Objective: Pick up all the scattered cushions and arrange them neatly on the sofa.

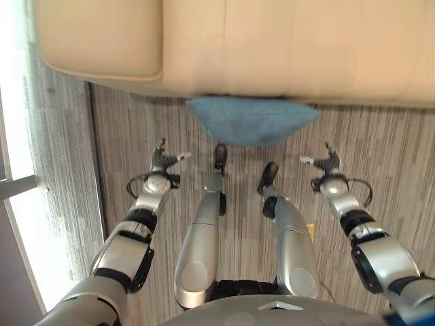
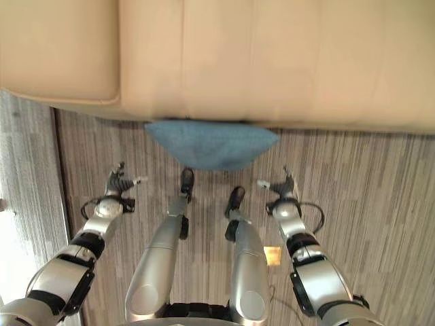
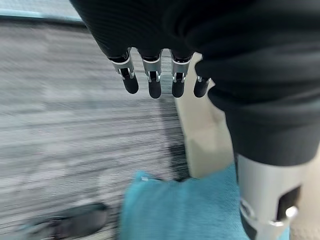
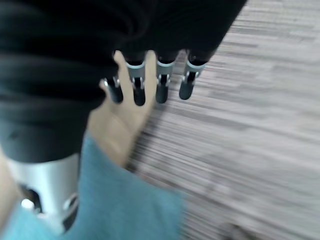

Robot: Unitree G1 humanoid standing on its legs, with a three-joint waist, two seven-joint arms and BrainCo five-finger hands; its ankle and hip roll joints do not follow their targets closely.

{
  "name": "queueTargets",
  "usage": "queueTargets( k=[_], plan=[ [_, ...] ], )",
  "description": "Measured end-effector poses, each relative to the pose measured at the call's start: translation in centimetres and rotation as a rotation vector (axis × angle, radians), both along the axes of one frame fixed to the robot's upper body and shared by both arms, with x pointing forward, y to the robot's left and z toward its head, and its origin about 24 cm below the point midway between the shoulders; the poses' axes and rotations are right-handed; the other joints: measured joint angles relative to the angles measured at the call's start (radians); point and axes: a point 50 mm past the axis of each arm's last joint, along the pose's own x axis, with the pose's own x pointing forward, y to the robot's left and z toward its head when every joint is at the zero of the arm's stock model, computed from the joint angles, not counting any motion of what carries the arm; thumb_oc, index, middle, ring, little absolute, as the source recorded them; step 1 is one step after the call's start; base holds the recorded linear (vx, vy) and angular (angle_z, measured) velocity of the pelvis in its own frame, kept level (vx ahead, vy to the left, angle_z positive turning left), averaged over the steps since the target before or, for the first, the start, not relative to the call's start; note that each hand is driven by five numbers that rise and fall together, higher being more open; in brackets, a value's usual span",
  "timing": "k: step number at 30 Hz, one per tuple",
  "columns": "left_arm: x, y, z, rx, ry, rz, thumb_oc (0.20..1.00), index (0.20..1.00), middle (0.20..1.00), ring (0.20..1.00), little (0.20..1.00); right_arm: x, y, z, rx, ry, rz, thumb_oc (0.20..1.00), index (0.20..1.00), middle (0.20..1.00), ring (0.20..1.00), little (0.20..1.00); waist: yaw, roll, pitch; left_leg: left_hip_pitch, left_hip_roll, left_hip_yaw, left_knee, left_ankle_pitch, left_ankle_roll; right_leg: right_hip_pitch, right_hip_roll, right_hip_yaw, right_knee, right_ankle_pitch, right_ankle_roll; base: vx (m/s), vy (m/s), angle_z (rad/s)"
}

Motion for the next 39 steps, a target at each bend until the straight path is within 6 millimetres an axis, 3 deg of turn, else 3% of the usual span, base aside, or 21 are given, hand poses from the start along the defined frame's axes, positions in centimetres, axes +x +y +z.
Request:
queueTargets(
  k=[2, 3, 6, 9, 10, 11, 13, 20, 24, 25, 26, 28, 31, 33, 34, 36, 38, 39],
  plan=[
    [1.8, -1.3, 4.0, -0.024, -0.128, 0.012, 1.0, 1.0, 1.0, 1.0, 1.0, 1.5, 1.1, 3.9, 0.017, -0.132, -0.017, 1.0, 1.0, 1.0, 1.0, 1.0, -0.016, 0.001, 0.015, -0.074, 0.001, 0.003, -0.018, 0.031, 0.01, -0.099, -0.001, 0.006, 0.027, 0.001, -0.006, -0.02, 0.045, -0.04],
    [2.1, -2.2, 4.9, -0.073, -0.176, 0.026, 1.0, 1.0, 1.0, 1.0, 1.0, 1.6, 1.6, 4.6, 0.046, -0.177, -0.035, 1.0, 1.0, 1.0, 1.0, 1.0, -0.017, 0.001, 0.015, -0.088, 0.001, 0.008, -0.027, 0.035, 0.013, -0.123, 0.0, 0.011, 0.032, -0.002, -0.012, 0.01, 0.043, -0.06],
    [1.7, -4.0, 3.8, -0.141, -0.18, 0.059, 1.0, 1.0, 1.0, 1.0, 1.0, 1.0, 2.0, 3.8, 0.091, -0.209, -0.084, 1.0, 1.0, 1.0, 1.0, 1.0, -0.02, 0.002, 0.011, -0.069, 0.0, 0.008, -0.042, 0.035, 0.013, -0.119, -0.001, 0.015, 0.04, -0.015, -0.025, 0.02, 0.062, -0.01],
    [1.4, -4.4, 3.6, -0.154, -0.194, 0.068, 1.0, 1.0, 1.0, 1.0, 1.0, 0.9, 2.0, 3.9, 0.113, -0.235, -0.1, 1.0, 1.0, 1.0, 1.0, 1.0, -0.031, 0.001, 0.006, -0.08, -0.005, 0.009, -0.042, 0.035, 0.014, -0.142, -0.004, 0.026, 0.058, -0.018, -0.027, 0.01, 0.031, -0.01],
    [1.4, -4.6, 4.2, -0.159, -0.215, 0.057, 1.0, 1.0, 1.0, 1.0, 1.0, 0.9, 1.8, 4.2, 0.111, -0.247, -0.101, 1.0, 1.0, 1.0, 1.0, 1.0, -0.032, 0.002, 0.002, -0.098, -0.008, 0.01, -0.042, 0.035, 0.014, -0.167, -0.008, 0.031, 0.07, -0.021, -0.027, 0.01, 0.032, 0.03],
    [1.9, -5.0, 6.0, -0.165, -0.271, 0.037, 1.0, 1.0, 1.0, 1.0, 1.0, 1.1, 1.4, 5.1, 0.108, -0.271, -0.106, 1.0, 1.0, 1.0, 1.0, 1.0, -0.031, 0.004, 0.0, -0.149, -0.012, 0.009, -0.04, 0.049, 0.014, -0.227, -0.014, 0.033, 0.094, -0.021, -0.029, 0.0, 0.016, 0.07],
    [2.1, -5.8, 6.8, -0.171, -0.293, 0.017, 1.0, 1.0, 1.0, 1.0, 1.0, 1.5, 1.4, 6.3, 0.124, -0.298, -0.107, 1.0, 1.0, 1.0, 1.0, 1.0, -0.023, 0.005, -0.002, -0.173, -0.014, 0.01, -0.033, 0.054, 0.015, -0.254, -0.02, 0.033, 0.109, -0.022, -0.03, 0.01, 0.006, 0.07],
    [3.7, -7.7, 13.3, -0.117, -0.433, -0.031, 1.0, 1.0, 1.0, 1.0, 1.0, 3.3, 3.4, 16.1, 0.094, -0.52, -0.035, 1.0, 1.0, 1.0, 1.0, 1.0, -0.008, 0.009, -0.027, -0.319, -0.016, 0.008, -0.024, 0.079, 0.007, -0.417, -0.029, 0.034, 0.151, -0.023, -0.034, 0.0, 0.004, 0.03],
    [4.4, -8.3, 16.2, -0.13, -0.45, -0.022, 1.0, 1.0, 1.0, 1.0, 1.0, 3.5, 4.7, 17.9, 0.135, -0.542, -0.021, 1.0, 1.0, 1.0, 1.0, 1.0, -0.013, 0.009, -0.027, -0.347, -0.015, 0.006, -0.024, 0.09, 0.003, -0.455, -0.029, 0.037, 0.169, -0.02, -0.037, 0.0, 0.0, 0.0],
    [4.6, -8.6, 17.1, -0.165, -0.448, -0.024, 0.746, 0.746, 0.746, 0.746, 0.746, 3.6, 5.0, 18.2, 0.177, -0.536, -0.017, 0.464, 0.464, 0.464, 0.464, 0.464, -0.013, 0.013, -0.029, -0.353, -0.015, 0.002, -0.026, 0.093, -0.002, -0.464, -0.028, 0.037, 0.176, -0.02, -0.038, 0.0, 0.0, 0.0],
    [4.5, -8.6, 17.0, -0.17, -0.45, -0.019, 0.2, 0.2, 0.2, 0.2, 0.2, 3.6, 5.1, 18.3, 0.187, -0.54, -0.006, 0.2, 0.2, 0.2, 0.2, 0.2, -0.012, 0.021, -0.034, -0.364, -0.015, -0.001, -0.026, 0.093, -0.008, -0.476, -0.029, 0.037, 0.182, -0.021, -0.037, 0.0, 0.0, 0.0],
    [4.3, -8.6, 18.2, -0.241, -0.485, -0.03, 0.2, 0.2, 0.2, 0.2, 0.2, 3.5, 6.3, 18.8, 0.287, -0.553, 0.06, 0.2, 0.2, 0.2, 0.2, 0.2, -0.01, 0.026, -0.035, -0.369, -0.013, -0.011, -0.035, 0.099, -0.016, -0.489, -0.025, 0.036, 0.184, -0.014, -0.05, 0.0, 0.0, 0.0],
    [3.9, -8.5, 18.1, -0.281, -0.503, -0.049, 0.2, 0.2, 0.2, 0.2, 0.2, 3.4, 6.7, 18.7, 0.319, -0.546, 0.114, 0.2, 0.2, 0.2, 0.2, 0.2, -0.007, 0.028, -0.034, -0.349, -0.011, -0.012, -0.044, 0.113, -0.015, -0.472, -0.022, 0.035, 0.184, -0.009, -0.061, 0.0, 0.0, 0.0],
    [3.6, -8.5, 17.0, -0.291, -0.485, -0.064, 0.2, 0.2, 0.2, 0.2, 0.2, 3.3, 6.6, 17.2, 0.318, -0.517, 0.145, 0.2, 0.2, 0.2, 0.2, 0.2, -0.007, 0.032, -0.03, -0.292, -0.009, -0.012, -0.051, 0.12, -0.009, -0.41, -0.021, 0.032, 0.174, -0.009, -0.064, 0.0, 0.0, 0.0],
    [2.7, -8.4, 15.4, -0.327, -0.48, -0.083, 0.2, 0.2, 0.2, 0.2, 0.2, 2.6, 6.9, 15.4, 0.33, -0.505, 0.187, 0.2, 0.2, 0.2, 0.2, 0.2, -0.009, 0.032, -0.036, -0.242, -0.009, -0.015, -0.06, 0.123, -0.008, -0.362, -0.019, 0.031, 0.165, -0.011, -0.062, 0.0, 0.0, 0.0],
    [1.2, -8.4, 13.2, -0.375, -0.487, -0.115, 0.2, 0.2, 0.2, 0.2, 0.2, 1.6, 6.2, 13.0, 0.33, -0.511, 0.206, 0.2, 0.2, 0.2, 0.2, 0.2, -0.011, 0.041, -0.151, -0.291, -0.016, -0.034, -0.059, 0.117, -0.008, -0.411, -0.023, 0.031, 0.18, -0.021, -0.05, -0.02, -0.003, 0.07],
    [0.0, -8.6, 13.3, -0.451, -0.534, -0.129, 0.2, 0.2, 0.2, 0.2, 0.2, 0.6, 5.8, 12.6, 0.333, -0.538, 0.235, 0.2, 0.2, 0.2, 0.2, 0.2, -0.007, 0.045, -0.14, -0.257, -0.017, -0.032, -0.06, 0.12, -0.01, -0.38, -0.026, 0.031, 0.185, -0.022, -0.053, -0.05, -0.022, 0.04],
    [-0.4, -8.2, 12.2, -0.423, -0.524, -0.118, 0.2, 0.2, 0.2, 0.2, 0.2, 0.4, 5.4, 11.4, 0.335, -0.513, 0.23, 0.2, 0.2, 0.2, 0.2, 0.2, -0.01, 0.045, -0.135, -0.207, -0.017, -0.03, -0.063, 0.118, -0.012, -0.333, -0.026, 0.031, 0.182, -0.025, -0.054, -0.06, -0.02, -0.01]
  ],
)
